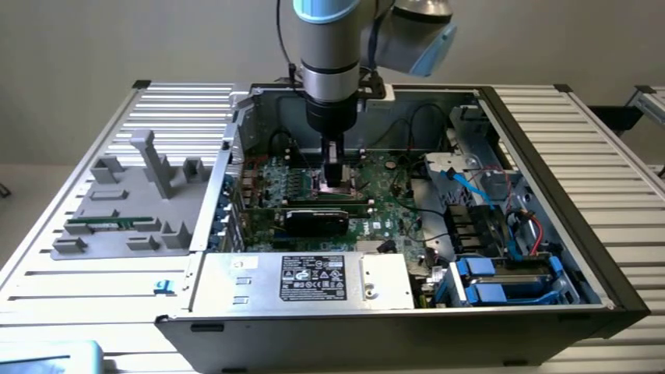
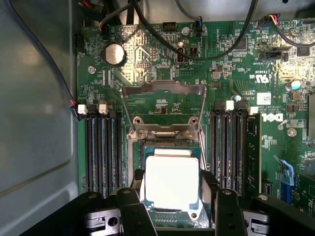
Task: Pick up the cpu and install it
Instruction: 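Place the cpu into insertion slot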
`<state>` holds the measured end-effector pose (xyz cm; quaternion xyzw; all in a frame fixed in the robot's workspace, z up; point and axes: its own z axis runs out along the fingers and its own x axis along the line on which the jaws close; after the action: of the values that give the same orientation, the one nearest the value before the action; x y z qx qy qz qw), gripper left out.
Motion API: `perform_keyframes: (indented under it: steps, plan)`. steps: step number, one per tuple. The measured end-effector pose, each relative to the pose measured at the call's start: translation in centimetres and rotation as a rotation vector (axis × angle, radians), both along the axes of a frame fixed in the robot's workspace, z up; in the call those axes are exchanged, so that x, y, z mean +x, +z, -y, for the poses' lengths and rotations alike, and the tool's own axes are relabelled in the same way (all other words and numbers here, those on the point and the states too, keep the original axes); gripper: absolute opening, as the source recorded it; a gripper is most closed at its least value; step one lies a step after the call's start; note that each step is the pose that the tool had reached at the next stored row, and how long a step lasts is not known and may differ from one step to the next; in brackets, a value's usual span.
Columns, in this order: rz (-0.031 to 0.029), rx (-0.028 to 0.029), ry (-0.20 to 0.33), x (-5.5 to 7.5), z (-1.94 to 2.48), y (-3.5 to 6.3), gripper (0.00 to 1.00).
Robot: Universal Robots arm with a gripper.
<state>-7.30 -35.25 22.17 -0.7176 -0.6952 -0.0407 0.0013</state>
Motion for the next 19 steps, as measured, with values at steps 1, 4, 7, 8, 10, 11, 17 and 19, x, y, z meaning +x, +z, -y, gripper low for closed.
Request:
perform_keyframes:
  steps: [1, 4, 7, 8, 10, 11, 17, 19]
  plan:
    - [0.0002, 0.0, 0.0, 0.0, 0.0, -0.18, 0.55]
    - [0.0003, 0.0007, 0.0, 0.0, 0.0, -0.64, 0.55]
    - [0.0003, 0.0031, 0.001, 0.0, -0.02, -0.85, 0.55]
    - [0.0003, 0.0036, 0.0, -0.1, -0.06, -0.9, 0.55]
    - [0.0006, 0.0053, 0.001, -0.1, -0.1, -1.02, 0.55]
    - [0.0004, 0.0063, 0.001, -0.1, -0.1, -1.06, 0.55]
    - [0.0005, 0.0079, 0.001, -0.1, -0.1, -1.15, 0.55]
    - [0.0007, 0.0082, 0.001, -0.1, -0.11, -1.21, 0.55]
